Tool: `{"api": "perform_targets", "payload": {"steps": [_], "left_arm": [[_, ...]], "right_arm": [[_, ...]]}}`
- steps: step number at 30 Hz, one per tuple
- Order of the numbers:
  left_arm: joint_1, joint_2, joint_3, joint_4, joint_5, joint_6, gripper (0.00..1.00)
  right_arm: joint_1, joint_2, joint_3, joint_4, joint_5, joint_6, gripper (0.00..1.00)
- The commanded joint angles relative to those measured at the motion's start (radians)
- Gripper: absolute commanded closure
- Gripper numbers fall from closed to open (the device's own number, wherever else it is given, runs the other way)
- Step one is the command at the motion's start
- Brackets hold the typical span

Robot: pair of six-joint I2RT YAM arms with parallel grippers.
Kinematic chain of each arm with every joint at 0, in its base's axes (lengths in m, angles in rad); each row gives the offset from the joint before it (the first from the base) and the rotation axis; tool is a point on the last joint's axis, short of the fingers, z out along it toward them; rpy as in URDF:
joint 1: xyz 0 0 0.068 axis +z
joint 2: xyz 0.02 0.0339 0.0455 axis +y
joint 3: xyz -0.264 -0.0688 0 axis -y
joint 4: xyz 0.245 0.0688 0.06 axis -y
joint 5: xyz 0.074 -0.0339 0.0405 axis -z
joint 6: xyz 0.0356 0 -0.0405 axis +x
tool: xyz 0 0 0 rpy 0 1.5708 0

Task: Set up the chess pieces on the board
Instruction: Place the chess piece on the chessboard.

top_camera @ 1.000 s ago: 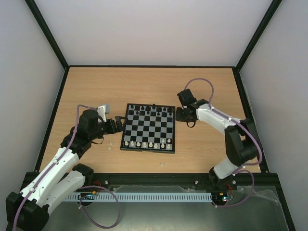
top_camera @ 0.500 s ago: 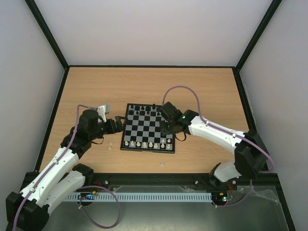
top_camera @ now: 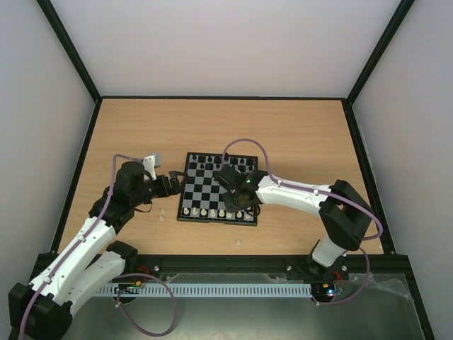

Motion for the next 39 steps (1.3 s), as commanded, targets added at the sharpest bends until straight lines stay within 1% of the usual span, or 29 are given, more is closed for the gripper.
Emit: {"api": "perform_targets", "payload": {"steps": [1,14,21,34,39], "left_arm": [[-0.005,-0.019,0.006,-0.008,-0.004,0.001,0.01],[-0.005,-0.03,0.0,-0.009,-0.004,-0.004,0.01],[-0.005,-0.033,-0.005,-0.008,-0.004,-0.003,0.01],[-0.005,-0.034,-0.01,-0.007,-0.004,-0.003,0.01],[-0.005,-0.038,-0.01,-0.009,-0.003,-0.001,0.01]], "right_arm": [[0.011,0.022,0.037,-0.04,0.008,0.012,0.92],[0.031,0.074,0.053,-0.029,0.002,0.018,0.91],[0.033,0.084,0.054,-0.024,0.002,0.021,0.87],[0.033,0.102,0.063,-0.014,0.004,0.02,0.86],[0.033,0.102,0.069,-0.02,0.009,0.022,0.85]]}}
